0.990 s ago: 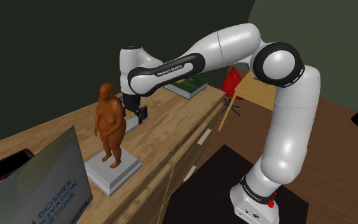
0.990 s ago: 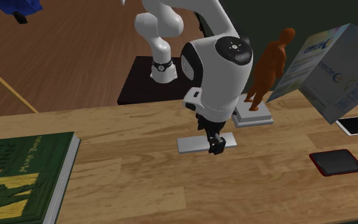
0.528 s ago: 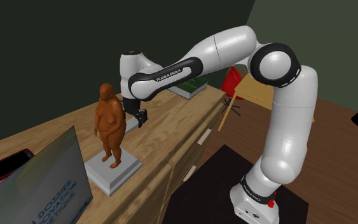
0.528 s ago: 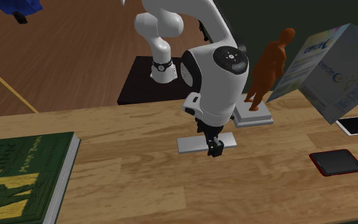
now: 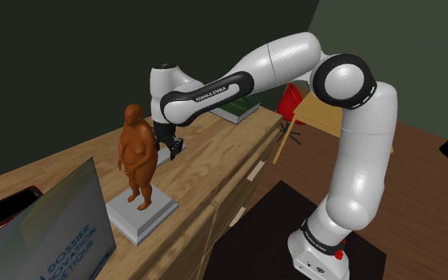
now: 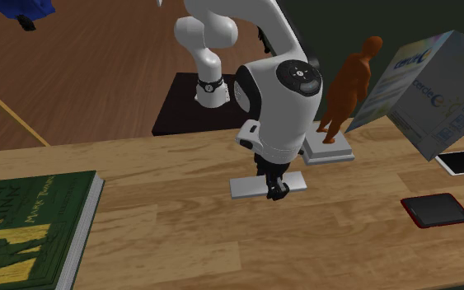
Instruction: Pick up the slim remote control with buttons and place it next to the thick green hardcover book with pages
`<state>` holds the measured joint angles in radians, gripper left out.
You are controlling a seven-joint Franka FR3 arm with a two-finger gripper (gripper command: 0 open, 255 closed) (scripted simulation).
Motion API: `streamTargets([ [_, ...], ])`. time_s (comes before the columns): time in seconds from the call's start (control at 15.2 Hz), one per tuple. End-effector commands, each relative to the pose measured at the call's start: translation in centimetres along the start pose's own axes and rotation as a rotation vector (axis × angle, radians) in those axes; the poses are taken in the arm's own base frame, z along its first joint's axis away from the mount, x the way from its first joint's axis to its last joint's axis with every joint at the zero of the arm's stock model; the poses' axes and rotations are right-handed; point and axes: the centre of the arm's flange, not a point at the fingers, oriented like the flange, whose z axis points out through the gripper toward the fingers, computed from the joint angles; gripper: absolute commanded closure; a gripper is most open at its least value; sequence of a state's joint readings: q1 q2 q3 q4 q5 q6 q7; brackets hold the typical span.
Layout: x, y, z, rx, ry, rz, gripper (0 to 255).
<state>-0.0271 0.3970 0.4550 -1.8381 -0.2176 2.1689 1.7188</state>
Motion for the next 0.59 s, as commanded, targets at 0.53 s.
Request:
streamTargets([
  [0.53, 0.0, 0.0, -2.1, -0.001, 0.000, 0.000, 255],
])
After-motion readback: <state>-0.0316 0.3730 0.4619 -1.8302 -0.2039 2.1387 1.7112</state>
